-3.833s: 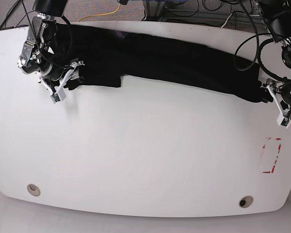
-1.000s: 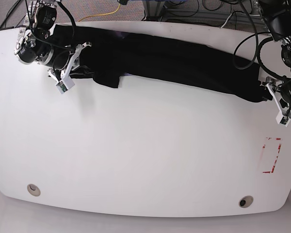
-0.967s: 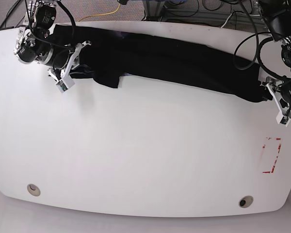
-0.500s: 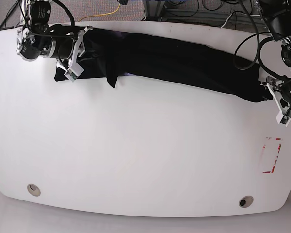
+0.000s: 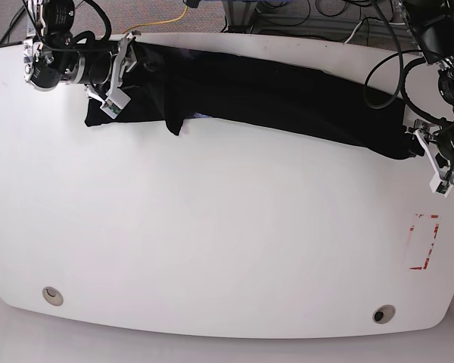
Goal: Layout the t-shirt on the table in an organized manner, then fold the t-shirt properly
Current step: 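Pull the held strip end with the right gripper toward its arm base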
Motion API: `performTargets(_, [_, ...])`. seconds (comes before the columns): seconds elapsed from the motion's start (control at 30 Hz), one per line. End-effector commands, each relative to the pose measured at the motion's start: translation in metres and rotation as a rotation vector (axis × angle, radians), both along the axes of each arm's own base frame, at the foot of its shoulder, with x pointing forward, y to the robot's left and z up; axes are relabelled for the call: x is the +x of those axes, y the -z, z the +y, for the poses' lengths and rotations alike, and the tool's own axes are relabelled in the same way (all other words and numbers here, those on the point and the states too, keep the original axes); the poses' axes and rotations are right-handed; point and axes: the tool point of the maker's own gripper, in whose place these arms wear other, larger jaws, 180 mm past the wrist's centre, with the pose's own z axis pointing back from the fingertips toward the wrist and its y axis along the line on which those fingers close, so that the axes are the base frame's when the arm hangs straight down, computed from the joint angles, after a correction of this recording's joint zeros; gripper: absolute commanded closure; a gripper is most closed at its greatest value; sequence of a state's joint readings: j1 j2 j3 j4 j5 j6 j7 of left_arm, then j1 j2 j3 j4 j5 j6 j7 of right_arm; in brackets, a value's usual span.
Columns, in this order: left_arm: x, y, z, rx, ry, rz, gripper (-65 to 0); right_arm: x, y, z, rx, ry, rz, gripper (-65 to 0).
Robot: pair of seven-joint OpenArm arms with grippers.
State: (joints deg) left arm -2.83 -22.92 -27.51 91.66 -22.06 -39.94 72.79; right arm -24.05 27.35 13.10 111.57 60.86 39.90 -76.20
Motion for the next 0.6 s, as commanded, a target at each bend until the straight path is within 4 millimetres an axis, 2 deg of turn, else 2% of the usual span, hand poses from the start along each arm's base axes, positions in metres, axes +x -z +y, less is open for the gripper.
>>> performTargets(0.0, [0.008,-0.014,0.006,0.020,0.005,-0.040,-40.8,-0.002,-0.006,-0.006,-0.006,-0.015,-0.010,-50.7])
performTargets(0.1, [0.008,-0.014,0.006,0.020,0.005,-0.040,-40.8,-0.011,-0.003,-0.012,-0.027,-0.031,0.016,-56.4])
performTargets(0.3, [0.008,-0.014,0.006,0.020,0.005,-0.040,-40.8,-0.019,-0.002,-0.023,-0.067,-0.054,0.040,-51.7])
performTargets(0.57, [0.008,-0.015,0.005,0.021,0.007,-0.042,-40.8,-0.039,0.006,-0.011,-0.052,-0.119,0.100,-51.0])
